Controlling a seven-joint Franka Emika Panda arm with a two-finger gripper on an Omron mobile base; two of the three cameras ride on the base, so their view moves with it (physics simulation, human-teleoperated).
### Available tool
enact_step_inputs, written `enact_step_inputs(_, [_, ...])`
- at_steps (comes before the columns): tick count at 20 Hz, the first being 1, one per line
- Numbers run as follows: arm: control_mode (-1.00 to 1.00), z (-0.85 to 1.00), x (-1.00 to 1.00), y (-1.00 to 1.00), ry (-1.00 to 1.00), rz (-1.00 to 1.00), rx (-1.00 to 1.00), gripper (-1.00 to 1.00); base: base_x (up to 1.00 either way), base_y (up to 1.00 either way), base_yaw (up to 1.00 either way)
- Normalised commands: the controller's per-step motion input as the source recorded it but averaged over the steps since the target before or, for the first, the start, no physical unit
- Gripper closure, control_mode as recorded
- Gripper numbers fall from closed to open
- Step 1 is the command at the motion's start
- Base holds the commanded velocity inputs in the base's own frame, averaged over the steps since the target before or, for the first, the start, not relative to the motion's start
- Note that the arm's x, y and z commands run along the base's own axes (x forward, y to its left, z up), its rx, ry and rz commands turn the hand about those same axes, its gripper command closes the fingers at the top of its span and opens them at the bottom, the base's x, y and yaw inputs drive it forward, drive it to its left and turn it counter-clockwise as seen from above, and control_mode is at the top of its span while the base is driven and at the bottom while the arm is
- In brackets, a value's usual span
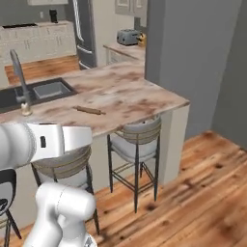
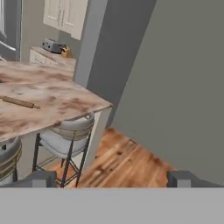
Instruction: Pick the candle and candle from the dining table and place them in the open cabinet. Close the cabinet after placing the objects.
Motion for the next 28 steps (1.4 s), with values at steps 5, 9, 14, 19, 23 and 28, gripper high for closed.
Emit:
enact_step_inputs(5, [1.00, 0.00, 0.00, 0.00, 0.00, 0.00, 0.00, -1.00, 0.51, -0.07, 0.83])
enact_step_inputs(9, [1.00, 0.00, 0.00, 0.00, 0.00, 0.00, 0.00, -1.00, 0.42, -0.04, 0.85])
enact_step_inputs(14, [1.00, 0.00, 0.00, 0.00, 0.00, 0.00, 0.00, -1.00, 0.48, -0.11, 0.82])
enact_step_inputs(19, [1.00, 0.00, 0.00, 0.00, 0.00, 0.00, 0.00, -1.00, 0.28, -0.16, 0.36])
enact_step_inputs(23, [1.00, 0.00, 0.00, 0.00, 0.00, 0.00, 0.00, -1.00, 0.21, 0.26, 0.03])
enact_step_inputs(28, [1.00, 0.00, 0.00, 0.00, 0.00, 0.00, 0.00, -1.00, 0.43, 1.00, -0.03])
